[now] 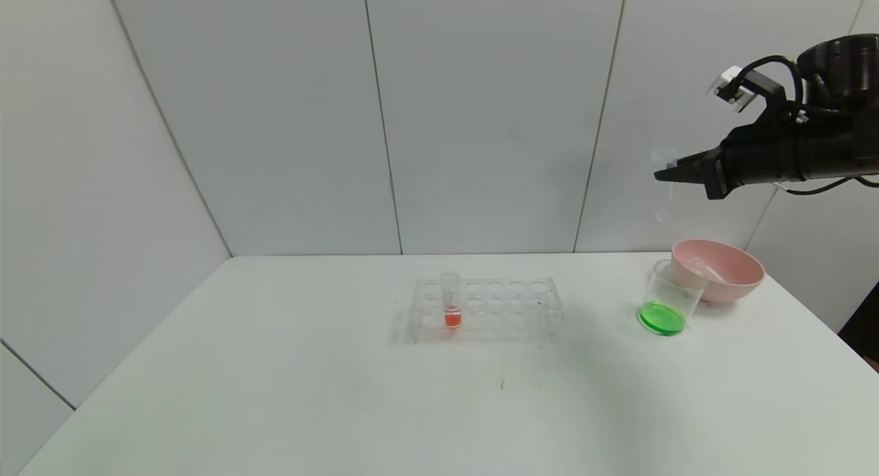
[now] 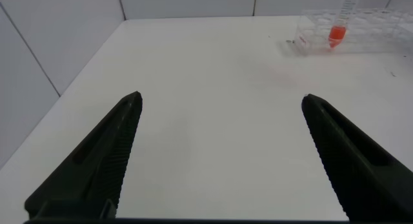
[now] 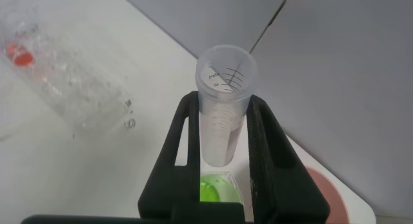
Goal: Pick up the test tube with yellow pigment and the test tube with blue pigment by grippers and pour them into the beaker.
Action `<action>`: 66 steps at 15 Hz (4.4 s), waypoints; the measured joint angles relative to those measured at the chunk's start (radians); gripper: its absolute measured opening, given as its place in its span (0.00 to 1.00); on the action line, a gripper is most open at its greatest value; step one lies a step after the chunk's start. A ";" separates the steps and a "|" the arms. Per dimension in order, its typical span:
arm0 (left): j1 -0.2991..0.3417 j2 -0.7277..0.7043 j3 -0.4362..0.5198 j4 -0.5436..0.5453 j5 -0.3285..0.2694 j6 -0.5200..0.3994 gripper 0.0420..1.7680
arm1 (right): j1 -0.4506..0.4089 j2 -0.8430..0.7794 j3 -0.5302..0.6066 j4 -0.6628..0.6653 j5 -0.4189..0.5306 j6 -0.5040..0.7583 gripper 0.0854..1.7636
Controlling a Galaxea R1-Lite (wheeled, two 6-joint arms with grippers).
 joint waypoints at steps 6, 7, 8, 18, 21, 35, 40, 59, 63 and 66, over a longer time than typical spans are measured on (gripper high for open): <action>0.000 0.000 0.000 0.000 0.000 0.000 1.00 | -0.011 -0.155 0.542 -0.619 -0.063 0.264 0.24; 0.000 0.000 0.000 0.000 0.000 0.000 1.00 | -0.016 -0.184 0.647 -0.701 -0.084 0.277 0.24; 0.000 0.000 0.000 0.000 0.000 0.000 1.00 | -0.024 -0.216 0.756 -0.782 -0.103 0.287 0.24; 0.000 0.000 0.000 0.000 0.000 0.000 1.00 | -0.349 -0.254 1.103 -1.149 -0.067 0.313 0.24; 0.000 0.000 0.000 0.000 0.000 0.000 1.00 | -0.349 -0.137 1.045 -1.240 -0.076 0.314 0.24; 0.000 0.000 0.000 0.000 0.000 0.000 1.00 | -0.287 0.275 0.616 -1.265 -0.177 0.380 0.35; 0.000 0.000 0.000 0.000 0.000 0.000 1.00 | -0.280 0.285 0.600 -1.264 -0.178 0.383 0.64; 0.000 0.000 0.000 0.000 0.000 0.000 1.00 | 0.014 -0.558 1.200 -1.125 -0.371 0.552 0.94; 0.000 0.000 0.000 0.000 0.000 0.000 1.00 | 0.017 -0.922 1.341 -0.914 -0.371 0.554 0.95; 0.000 0.000 0.000 0.000 0.000 0.000 1.00 | 0.015 -1.214 1.371 -0.696 -0.374 0.540 0.96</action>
